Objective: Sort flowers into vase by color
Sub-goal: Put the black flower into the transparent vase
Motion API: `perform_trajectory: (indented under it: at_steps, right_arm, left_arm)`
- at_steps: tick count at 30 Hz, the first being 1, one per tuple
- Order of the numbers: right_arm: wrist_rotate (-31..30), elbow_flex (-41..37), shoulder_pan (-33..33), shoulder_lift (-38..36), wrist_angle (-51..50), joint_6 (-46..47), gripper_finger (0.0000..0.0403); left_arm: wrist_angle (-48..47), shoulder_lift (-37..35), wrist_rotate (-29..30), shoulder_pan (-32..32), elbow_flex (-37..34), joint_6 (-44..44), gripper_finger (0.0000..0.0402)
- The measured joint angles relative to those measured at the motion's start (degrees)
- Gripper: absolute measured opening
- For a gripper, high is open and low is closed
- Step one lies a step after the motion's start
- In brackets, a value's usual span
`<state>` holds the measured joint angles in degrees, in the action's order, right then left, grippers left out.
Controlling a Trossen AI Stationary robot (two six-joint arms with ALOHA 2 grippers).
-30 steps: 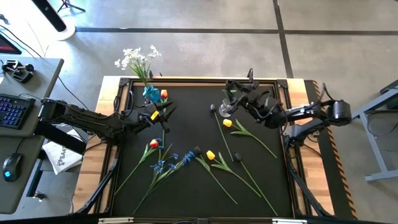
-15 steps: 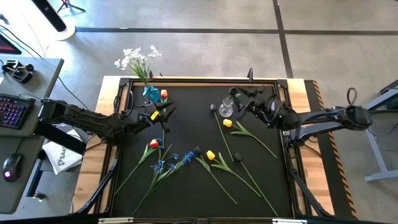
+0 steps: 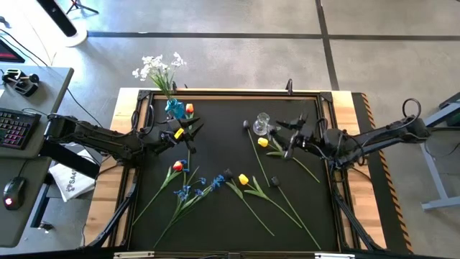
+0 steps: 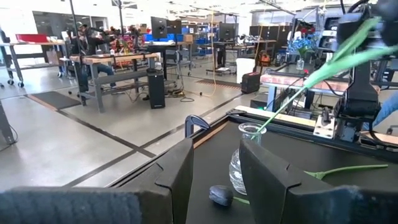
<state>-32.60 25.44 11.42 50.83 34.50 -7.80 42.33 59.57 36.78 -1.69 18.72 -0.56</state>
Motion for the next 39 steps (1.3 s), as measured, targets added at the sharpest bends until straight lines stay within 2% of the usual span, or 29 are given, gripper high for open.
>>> perform_trajectory:
  at_steps: [7,15,20,24,30,35,39]
  right_arm:
    - [0.03,0.00,4.07,0.04,-6.15,3.47,0.0222]
    - [-0.46,-0.01,4.72,0.04,-9.03,6.50,0.0222]
    - [-8.16,0.01,4.72,0.04,-8.50,6.46,0.0222]
    - [-13.51,0.01,4.44,0.04,-4.18,4.80,0.0222]
    - [-8.81,0.01,0.30,0.16,1.30,3.71,0.0222]
    - [-9.28,0.01,-2.24,-0.53,-2.70,3.68,0.0222]
    - [-11.51,0.01,-2.30,-4.19,-9.76,5.93,0.0222]
  left_arm:
    - [-0.02,0.00,0.18,0.04,0.07,0.50,0.0120]
    - [-0.70,0.00,0.53,0.07,1.37,0.52,0.0120]
    - [-0.88,0.00,0.54,0.07,1.38,0.52,0.0120]
    - [-0.89,0.00,0.52,0.07,1.38,0.52,0.0120]
    - [-0.90,0.00,0.52,0.07,1.38,0.55,0.0120]
    - [-0.88,0.00,0.52,0.07,1.38,0.54,0.0120]
    - [-0.88,0.00,0.52,0.07,1.38,0.50,0.0120]
